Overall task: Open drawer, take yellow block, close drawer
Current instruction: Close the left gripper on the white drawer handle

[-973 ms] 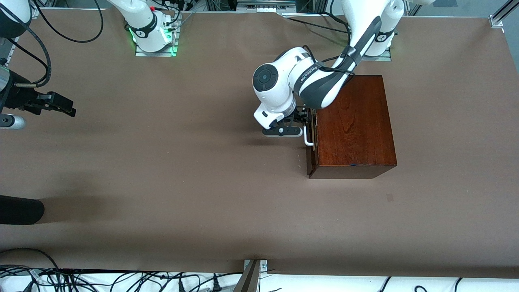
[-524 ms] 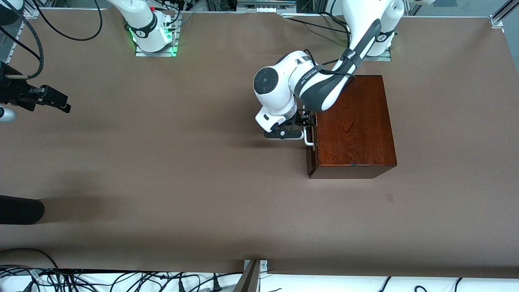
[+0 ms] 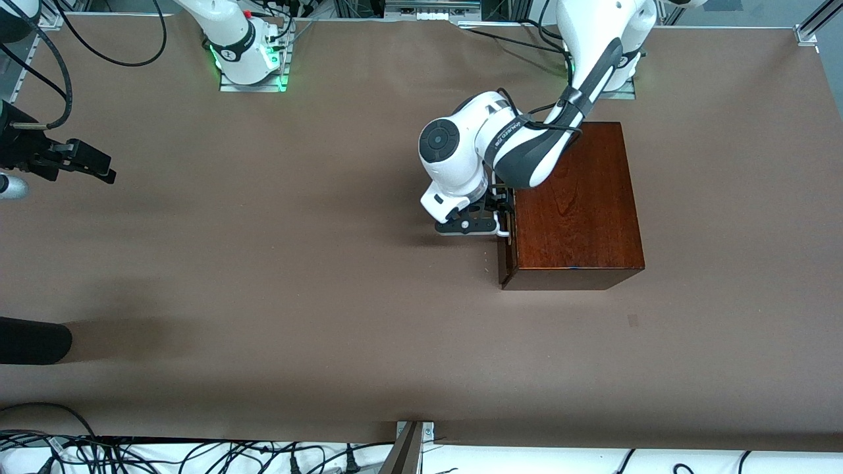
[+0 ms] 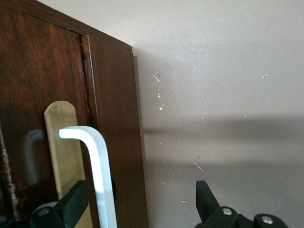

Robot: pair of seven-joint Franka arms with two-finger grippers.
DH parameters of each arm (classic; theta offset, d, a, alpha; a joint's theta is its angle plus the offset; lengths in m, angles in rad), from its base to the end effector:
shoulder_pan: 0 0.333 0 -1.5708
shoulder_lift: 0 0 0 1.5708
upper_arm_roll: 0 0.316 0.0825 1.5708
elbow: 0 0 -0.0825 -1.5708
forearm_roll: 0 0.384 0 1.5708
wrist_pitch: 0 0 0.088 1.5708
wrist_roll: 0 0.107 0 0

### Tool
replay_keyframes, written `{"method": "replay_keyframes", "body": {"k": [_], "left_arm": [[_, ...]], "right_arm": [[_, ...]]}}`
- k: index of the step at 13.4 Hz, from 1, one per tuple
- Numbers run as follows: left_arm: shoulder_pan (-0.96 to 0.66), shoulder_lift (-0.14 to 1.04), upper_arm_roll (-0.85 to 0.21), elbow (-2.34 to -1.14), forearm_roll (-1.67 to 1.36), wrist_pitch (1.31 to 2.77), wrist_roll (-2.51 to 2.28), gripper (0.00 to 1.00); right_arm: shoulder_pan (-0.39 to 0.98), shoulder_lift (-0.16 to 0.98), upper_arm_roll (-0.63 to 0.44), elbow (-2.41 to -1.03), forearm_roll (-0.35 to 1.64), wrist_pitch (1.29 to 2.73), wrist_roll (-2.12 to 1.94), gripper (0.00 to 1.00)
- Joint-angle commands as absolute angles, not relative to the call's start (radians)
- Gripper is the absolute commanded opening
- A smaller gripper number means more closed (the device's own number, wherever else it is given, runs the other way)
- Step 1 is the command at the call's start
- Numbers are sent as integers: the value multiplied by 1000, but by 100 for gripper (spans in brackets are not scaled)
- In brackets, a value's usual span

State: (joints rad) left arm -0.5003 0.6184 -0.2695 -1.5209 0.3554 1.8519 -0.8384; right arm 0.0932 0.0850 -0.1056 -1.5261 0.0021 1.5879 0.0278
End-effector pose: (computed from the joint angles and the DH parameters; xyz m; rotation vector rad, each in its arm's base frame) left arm 0.5212 -0.4309 0.2899 -2.8384 0.0687 0.0854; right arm 0.5814 -0.0044 0.5991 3.1337 -0.0627 -0.0355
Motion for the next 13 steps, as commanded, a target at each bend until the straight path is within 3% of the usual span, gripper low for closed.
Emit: {"method": "replay_keyframes", "body": {"k": [1, 13], "left_arm": [[-502, 637, -273, -1499, 367, 1853, -851, 100], [-508, 652, -275, -1494, 275, 1901, -879, 100]], "right_arm": [[91, 80, -100, -1526, -6, 1589, 28, 100], [91, 83, -101, -1529, -8, 1588, 28, 100]]}}
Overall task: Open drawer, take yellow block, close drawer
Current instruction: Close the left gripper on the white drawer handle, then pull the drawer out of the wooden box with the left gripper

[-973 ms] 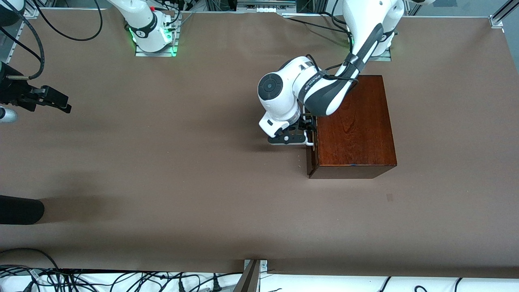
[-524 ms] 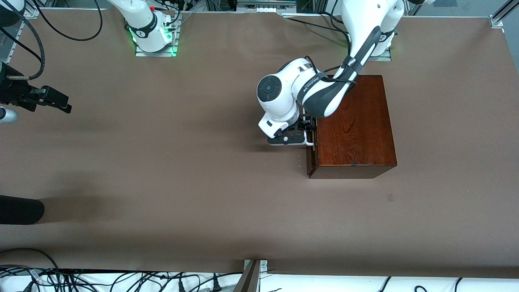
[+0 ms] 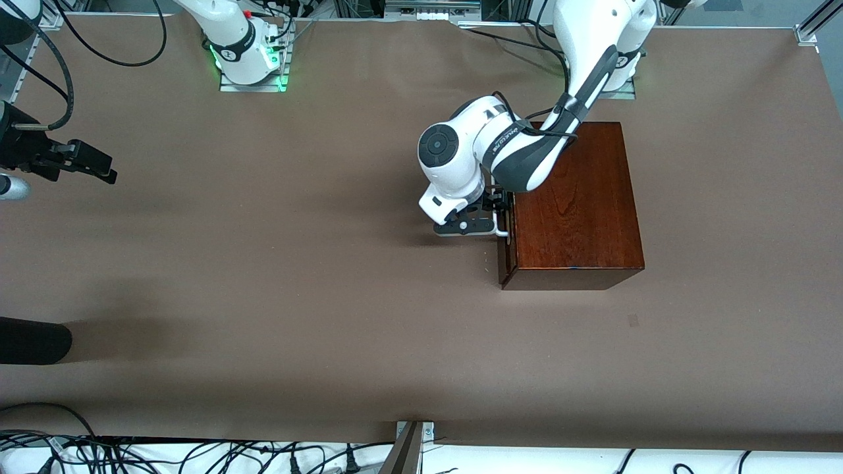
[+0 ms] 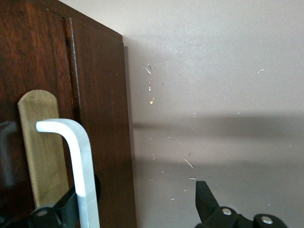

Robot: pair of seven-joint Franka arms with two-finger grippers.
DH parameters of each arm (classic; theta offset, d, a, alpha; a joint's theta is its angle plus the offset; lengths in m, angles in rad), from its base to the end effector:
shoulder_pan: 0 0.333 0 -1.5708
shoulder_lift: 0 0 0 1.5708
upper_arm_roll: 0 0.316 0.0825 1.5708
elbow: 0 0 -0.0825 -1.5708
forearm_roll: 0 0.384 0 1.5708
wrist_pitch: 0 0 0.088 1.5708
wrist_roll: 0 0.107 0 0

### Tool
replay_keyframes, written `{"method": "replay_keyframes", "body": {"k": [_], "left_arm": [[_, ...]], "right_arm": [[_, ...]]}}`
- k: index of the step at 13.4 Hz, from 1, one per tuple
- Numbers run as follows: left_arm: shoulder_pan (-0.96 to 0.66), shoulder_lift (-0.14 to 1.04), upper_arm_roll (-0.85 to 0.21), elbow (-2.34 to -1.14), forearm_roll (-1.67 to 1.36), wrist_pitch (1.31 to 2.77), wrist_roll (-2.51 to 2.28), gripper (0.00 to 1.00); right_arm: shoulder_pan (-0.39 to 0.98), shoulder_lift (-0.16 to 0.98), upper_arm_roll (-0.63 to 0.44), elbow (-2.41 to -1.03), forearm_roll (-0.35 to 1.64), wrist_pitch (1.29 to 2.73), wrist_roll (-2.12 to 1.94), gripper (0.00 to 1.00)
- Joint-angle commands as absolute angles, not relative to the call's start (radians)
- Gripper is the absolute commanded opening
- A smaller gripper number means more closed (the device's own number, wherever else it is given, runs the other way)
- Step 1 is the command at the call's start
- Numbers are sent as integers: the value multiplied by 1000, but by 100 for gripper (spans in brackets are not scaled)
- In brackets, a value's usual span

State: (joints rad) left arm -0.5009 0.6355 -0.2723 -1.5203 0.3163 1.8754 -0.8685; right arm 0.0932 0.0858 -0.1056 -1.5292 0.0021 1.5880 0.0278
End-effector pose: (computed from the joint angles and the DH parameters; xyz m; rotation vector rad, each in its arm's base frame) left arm 0.5187 -0.4364 0.2800 -2.8724 0.0120 0.1185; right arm 0.5815 -0.0044 0.5971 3.1336 -0.0627 -0.0415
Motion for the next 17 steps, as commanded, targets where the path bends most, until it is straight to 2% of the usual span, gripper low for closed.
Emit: {"method": "replay_keyframes", "body": {"k": [1, 10, 17], "left_arm": [[-509, 656, -275, -1491, 270, 1908, -882, 100], [-569, 726, -284, -1364, 268, 1908, -992, 100], [-626, 750, -284, -1338, 268, 1924, -1049, 100]], "right_arm": [[91, 83, -101, -1529, -8, 1588, 28, 100], [91, 83, -101, -1529, -9, 1588, 28, 100], [91, 83, -101, -1529, -9, 1588, 28, 100]]}}
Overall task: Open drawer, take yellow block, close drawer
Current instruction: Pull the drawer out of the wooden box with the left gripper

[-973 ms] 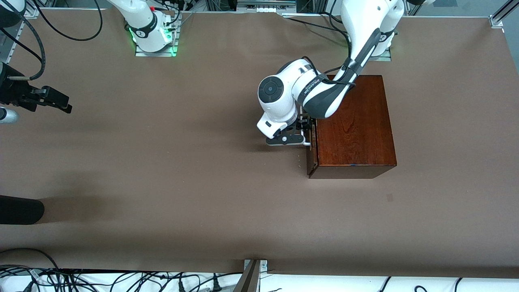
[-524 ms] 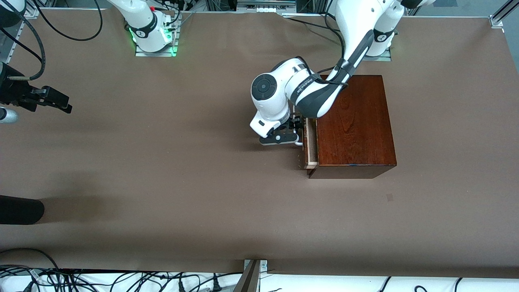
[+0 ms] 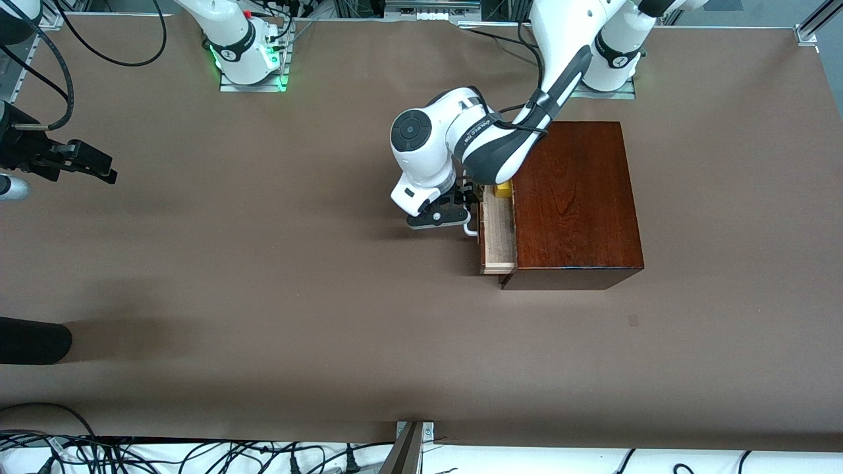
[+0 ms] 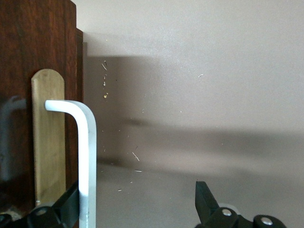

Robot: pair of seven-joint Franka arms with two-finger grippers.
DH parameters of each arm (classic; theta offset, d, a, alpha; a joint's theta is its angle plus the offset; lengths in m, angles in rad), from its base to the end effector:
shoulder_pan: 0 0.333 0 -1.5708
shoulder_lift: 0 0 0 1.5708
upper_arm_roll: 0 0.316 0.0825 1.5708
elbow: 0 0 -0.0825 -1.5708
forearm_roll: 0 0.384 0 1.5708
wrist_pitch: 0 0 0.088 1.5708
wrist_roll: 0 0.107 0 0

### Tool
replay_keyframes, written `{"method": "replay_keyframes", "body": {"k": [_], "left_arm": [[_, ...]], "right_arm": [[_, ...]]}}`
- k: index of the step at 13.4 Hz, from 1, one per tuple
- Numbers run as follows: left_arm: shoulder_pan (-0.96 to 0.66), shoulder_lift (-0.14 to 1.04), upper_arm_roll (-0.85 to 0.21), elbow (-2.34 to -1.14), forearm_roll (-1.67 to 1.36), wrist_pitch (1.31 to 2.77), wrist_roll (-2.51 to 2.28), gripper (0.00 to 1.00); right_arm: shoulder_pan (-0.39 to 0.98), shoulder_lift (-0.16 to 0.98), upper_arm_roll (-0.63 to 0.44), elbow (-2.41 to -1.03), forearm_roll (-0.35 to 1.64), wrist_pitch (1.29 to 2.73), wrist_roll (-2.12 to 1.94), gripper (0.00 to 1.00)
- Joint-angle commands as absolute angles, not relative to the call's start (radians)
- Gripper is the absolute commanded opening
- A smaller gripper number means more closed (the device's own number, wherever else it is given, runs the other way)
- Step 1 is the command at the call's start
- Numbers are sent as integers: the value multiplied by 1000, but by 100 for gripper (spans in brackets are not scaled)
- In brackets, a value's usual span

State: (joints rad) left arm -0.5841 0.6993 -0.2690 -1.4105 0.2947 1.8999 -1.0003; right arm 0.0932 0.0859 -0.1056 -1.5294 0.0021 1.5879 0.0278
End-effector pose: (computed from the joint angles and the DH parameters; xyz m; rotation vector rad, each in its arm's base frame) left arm 0.5044 -0.4924 0.2849 -2.9387 -0.1037 0.0522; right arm 0.5815 -0.0044 0.5970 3.1335 -0.0627 -0.0421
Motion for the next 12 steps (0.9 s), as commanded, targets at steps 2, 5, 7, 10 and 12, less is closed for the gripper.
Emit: {"method": "replay_keyframes", "body": {"k": [2, 5, 7, 10, 12], "left_arm": [[-641, 764, -284, -1315, 268, 1924, -1060, 100], [-660, 775, -285, -1290, 268, 1922, -1077, 100], [-664, 781, -285, -1272, 249, 1924, -1085, 100], [-681, 802, -284, -1229, 225, 1924, -1103, 100], [-699, 819, -284, -1204, 225, 1924, -1114, 100]], "right_arm": [[91, 83, -101, -1531, -9, 1588, 28, 100], [91, 83, -101, -1529, -9, 1589, 28, 100], [91, 83, -101, -1529, -11, 1589, 28, 100], [91, 81, -101, -1529, -11, 1589, 28, 100], [91, 83, -101, -1531, -11, 1588, 28, 100]]}}
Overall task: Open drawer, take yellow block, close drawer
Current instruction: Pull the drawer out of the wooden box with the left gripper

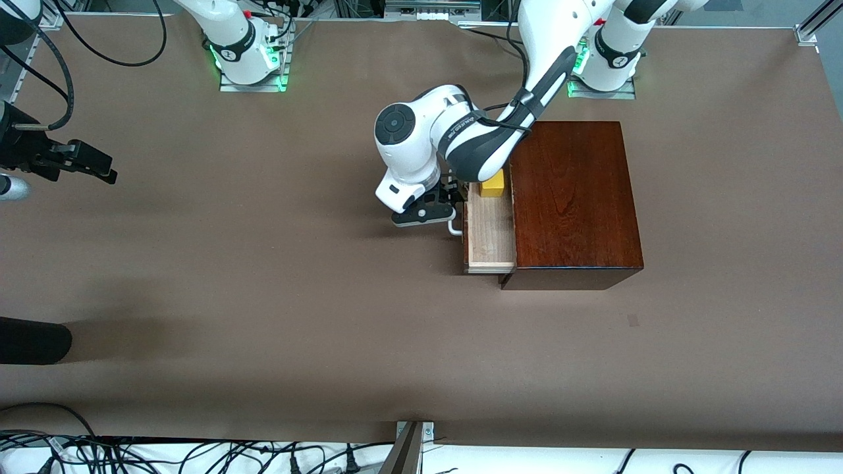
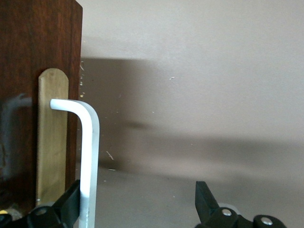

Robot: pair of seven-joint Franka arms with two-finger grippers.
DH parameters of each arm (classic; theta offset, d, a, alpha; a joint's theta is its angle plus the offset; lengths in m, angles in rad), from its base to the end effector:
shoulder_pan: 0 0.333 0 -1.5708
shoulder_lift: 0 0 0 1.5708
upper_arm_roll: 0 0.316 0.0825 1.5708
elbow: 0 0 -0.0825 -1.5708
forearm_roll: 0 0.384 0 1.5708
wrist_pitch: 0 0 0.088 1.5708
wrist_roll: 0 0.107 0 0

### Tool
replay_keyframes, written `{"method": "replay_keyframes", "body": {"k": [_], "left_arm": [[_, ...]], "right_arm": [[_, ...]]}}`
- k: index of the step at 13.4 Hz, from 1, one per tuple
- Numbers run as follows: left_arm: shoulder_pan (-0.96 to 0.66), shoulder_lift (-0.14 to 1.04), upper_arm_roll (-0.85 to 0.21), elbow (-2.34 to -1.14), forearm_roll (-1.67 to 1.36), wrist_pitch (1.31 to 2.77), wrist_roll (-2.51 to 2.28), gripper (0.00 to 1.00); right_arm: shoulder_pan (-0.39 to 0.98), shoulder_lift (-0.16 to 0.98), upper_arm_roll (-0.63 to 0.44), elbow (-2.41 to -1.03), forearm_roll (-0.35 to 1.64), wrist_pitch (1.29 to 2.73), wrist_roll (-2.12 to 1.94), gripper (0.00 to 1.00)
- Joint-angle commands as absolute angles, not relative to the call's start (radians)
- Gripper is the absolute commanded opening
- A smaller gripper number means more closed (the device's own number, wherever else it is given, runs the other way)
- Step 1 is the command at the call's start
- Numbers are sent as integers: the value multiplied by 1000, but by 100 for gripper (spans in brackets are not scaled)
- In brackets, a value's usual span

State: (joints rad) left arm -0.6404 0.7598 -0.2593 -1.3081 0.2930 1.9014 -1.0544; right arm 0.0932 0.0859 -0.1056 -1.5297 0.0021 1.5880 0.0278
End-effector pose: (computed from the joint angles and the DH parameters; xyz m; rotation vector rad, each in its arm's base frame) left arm 0.4991 -0.5270 0.2866 -2.9729 -0.1423 0.0087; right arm 0.5815 -0.0044 0.5969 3.1335 -0.0627 -0.0424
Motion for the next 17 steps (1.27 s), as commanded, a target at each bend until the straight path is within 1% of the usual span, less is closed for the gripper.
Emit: {"method": "replay_keyframes", "body": {"k": [1, 8, 13, 17], "left_arm": [[-704, 822, -284, -1200, 225, 1924, -1115, 100], [-721, 844, -285, -1163, 225, 1927, -1121, 100], [-739, 861, -285, -1161, 202, 1976, -1121, 100], [-739, 859, -285, -1143, 195, 1976, -1121, 100]], "right_arm": [[91, 83, -101, -1531, -11, 1588, 28, 100], [90, 83, -103, -1528, -12, 1589, 26, 100], [89, 86, -103, -1526, -12, 1589, 26, 100], [91, 86, -101, -1526, -12, 1589, 26, 100]]}}
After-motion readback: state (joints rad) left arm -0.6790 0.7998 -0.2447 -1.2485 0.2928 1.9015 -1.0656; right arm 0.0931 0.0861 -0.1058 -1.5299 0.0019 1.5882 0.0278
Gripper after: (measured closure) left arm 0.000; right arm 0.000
